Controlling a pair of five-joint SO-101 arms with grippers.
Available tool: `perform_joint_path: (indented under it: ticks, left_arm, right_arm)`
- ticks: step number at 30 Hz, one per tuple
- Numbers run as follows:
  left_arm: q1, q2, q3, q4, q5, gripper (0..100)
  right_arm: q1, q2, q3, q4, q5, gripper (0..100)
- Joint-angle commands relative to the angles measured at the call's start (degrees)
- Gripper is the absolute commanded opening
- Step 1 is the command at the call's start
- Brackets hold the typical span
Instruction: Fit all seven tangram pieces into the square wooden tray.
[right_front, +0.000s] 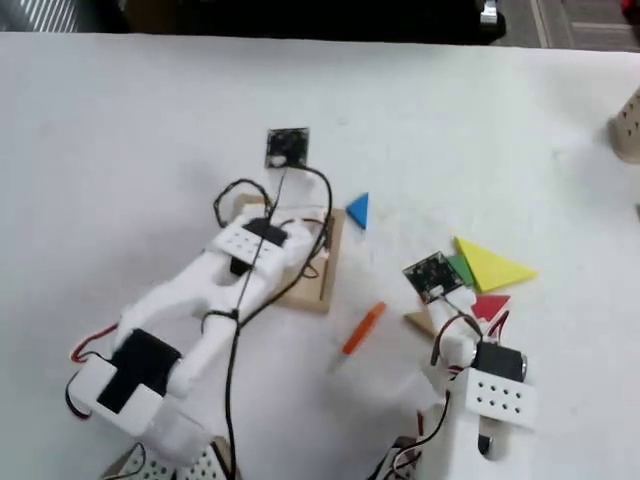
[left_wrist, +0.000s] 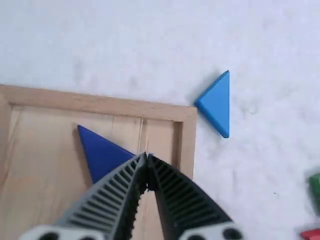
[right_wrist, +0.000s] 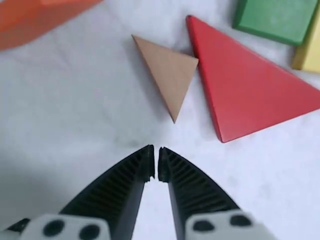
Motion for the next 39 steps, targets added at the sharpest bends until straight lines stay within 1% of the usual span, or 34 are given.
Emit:
perform_joint_path:
  ticks: [1,4,7,9,11,14,17,21,24,27,34,39]
  left_arm:
    - [1.63,-7.96,-1.49,-1.23,-0.79,2]
    - [3.56,-6.37,-1.58,-1.32,-0.7,2]
    - [3.12,0.4,-4.66,-3.25,-0.7,2]
    - [2.68,5.32,-7.74,-2.73,-0.79,2]
    - [2.68,9.1,-11.16,0.26,-0.97,2]
    - [1.54,10.59,-14.77,5.36,-1.05,2]
    - [-0.57,10.42,-14.86,8.0,-1.05,2]
    - [-3.21,10.33,-15.21,14.59,-1.05,2]
    - [-3.91,9.01,-15.03,19.96,-1.14,2]
    - [-4.88,6.81,-13.54,23.21,-1.14,2]
    - [-9.1,3.56,-12.22,22.68,-0.88,2]
    - [-11.74,3.74,-10.29,14.77,-1.05,2]
  right_arm:
    - [-0.66,-1.01,-0.26,-0.92,0.7,1.8]
    - [-1.45,-1.01,-0.18,-0.92,0.7,1.8]
    - [-1.54,-1.01,-0.18,-0.92,0.7,1.8]
    - [-1.54,-1.01,-0.18,-0.92,0.7,1.8]
    - [-1.54,-1.01,-0.18,-0.92,0.7,1.8]
    - [-1.54,-1.01,-0.18,-1.01,0.7,1.8]
    - [-1.54,-1.01,-0.09,-1.36,0.7,1.8]
    - [-1.54,-1.01,-0.09,-1.36,0.7,1.8]
    - [-1.54,-1.01,-0.09,-1.36,0.7,1.8]
    - [-1.54,-1.01,-0.09,-1.36,0.7,1.8]
    - [-1.54,-1.01,-0.09,-1.45,0.7,1.8]
    - [-1.54,-1.01,0.0,-1.45,0.7,1.8]
